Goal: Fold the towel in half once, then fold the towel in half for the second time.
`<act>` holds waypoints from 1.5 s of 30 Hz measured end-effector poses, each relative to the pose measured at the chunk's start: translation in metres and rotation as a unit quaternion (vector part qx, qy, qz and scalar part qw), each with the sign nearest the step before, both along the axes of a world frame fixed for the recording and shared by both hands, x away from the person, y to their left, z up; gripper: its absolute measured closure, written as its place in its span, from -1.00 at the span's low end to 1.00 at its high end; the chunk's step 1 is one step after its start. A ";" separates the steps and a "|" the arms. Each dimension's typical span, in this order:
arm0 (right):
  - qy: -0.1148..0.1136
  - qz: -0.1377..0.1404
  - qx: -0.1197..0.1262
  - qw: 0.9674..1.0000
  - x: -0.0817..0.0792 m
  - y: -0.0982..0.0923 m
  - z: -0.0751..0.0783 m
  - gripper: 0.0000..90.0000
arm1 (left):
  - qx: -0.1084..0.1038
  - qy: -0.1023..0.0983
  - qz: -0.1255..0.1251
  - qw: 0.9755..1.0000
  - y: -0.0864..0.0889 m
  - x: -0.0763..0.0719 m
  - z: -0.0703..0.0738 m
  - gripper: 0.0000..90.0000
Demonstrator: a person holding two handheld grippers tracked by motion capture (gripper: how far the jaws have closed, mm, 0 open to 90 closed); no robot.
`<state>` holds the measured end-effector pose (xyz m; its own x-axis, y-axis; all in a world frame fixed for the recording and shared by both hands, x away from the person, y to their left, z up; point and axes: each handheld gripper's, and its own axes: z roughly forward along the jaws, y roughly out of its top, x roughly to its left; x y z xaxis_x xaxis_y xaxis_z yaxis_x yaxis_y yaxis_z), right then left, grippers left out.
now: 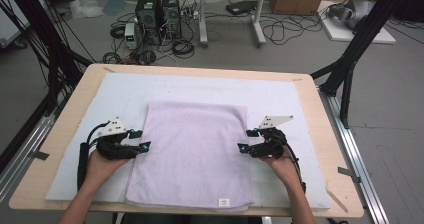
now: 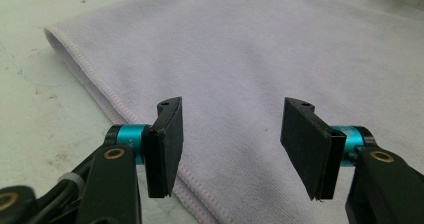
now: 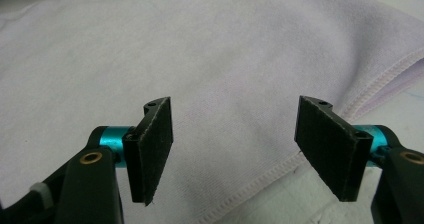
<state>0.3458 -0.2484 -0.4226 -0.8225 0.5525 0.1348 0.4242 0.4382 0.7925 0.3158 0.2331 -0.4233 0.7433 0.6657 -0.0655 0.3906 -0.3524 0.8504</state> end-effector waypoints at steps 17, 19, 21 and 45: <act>0.017 0.008 -0.010 1.000 0.058 0.004 0.027 -0.39 | 0.012 0.014 0.002 1.000 0.009 0.055 0.035 0.01; 0.019 0.010 -0.015 1.000 0.065 0.007 0.032 -0.39 | 0.014 0.017 0.003 1.000 0.010 0.064 0.039 0.03; 0.014 0.011 -0.021 1.000 0.072 0.009 0.036 -0.39 | 0.018 0.017 0.007 1.000 0.011 0.072 0.043 0.04; 0.042 -0.079 -0.067 0.994 0.134 -0.003 -0.008 -0.29 | 0.064 0.086 0.124 0.986 0.004 0.155 -0.012 -0.14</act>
<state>0.4794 -0.2515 -0.4307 -0.7139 0.6907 0.1155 0.5573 0.4605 0.6909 0.4703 0.2370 -0.4351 0.5418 0.8367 -0.0794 0.6124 -0.3283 0.7192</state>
